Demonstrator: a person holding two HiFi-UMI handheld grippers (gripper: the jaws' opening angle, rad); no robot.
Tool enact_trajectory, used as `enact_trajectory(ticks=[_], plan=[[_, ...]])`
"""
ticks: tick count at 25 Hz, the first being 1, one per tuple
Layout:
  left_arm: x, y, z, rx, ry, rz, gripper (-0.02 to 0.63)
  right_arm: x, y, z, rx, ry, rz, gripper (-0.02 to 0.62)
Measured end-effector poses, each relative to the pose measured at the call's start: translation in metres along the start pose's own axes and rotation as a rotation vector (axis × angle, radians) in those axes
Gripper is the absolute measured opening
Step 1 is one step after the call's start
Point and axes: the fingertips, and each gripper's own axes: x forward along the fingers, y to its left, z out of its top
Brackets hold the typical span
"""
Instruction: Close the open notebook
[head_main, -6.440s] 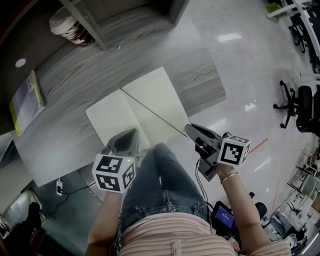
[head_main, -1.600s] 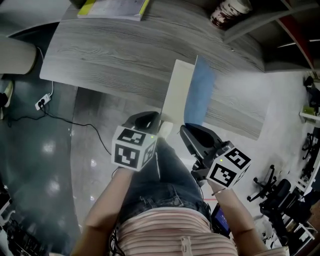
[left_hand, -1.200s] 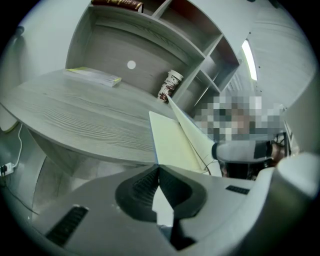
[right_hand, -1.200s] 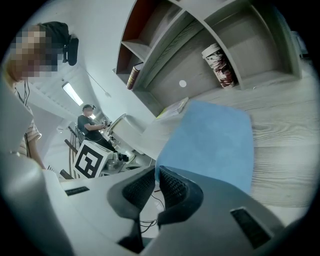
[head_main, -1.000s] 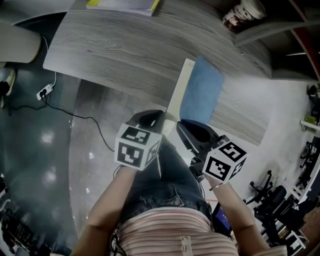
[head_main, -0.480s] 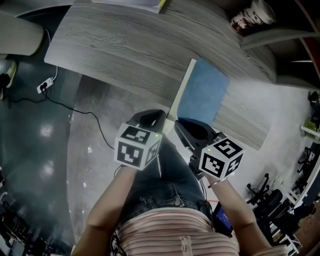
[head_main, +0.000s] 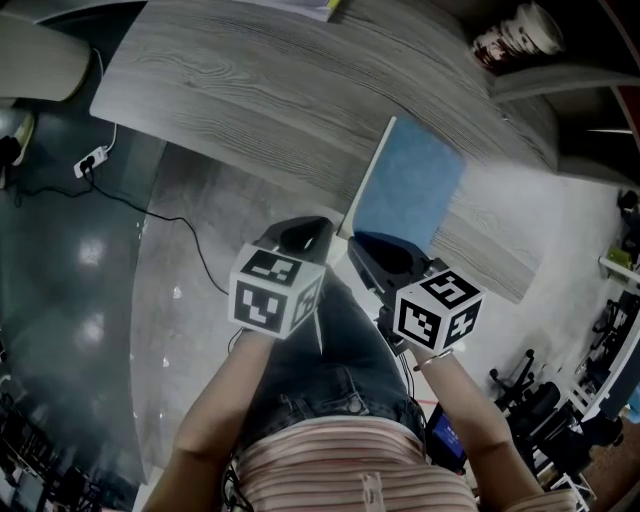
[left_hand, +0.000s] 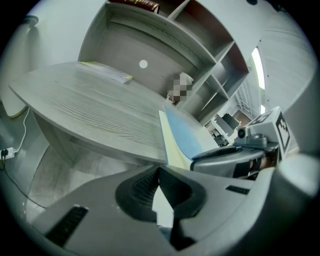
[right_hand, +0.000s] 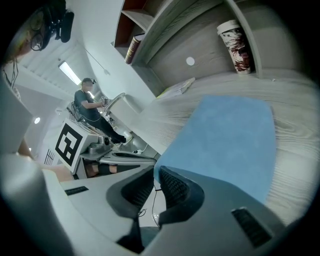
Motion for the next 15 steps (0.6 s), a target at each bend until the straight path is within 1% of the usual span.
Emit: enact_trajectory(ticks=[6,15], plan=[[-0.0027,0.0023,-0.0048,-0.009,0.004,0.002,0.012,0.0061,-0.0011,-0.0031,-0.018,0.029,-0.030,0.049],[-0.0029,0.0039,-0.0072,-0.008,0.002,0.007,0.012,0.0100,-0.0026,-0.0061,-0.036,0.042,-0.054,0.060]])
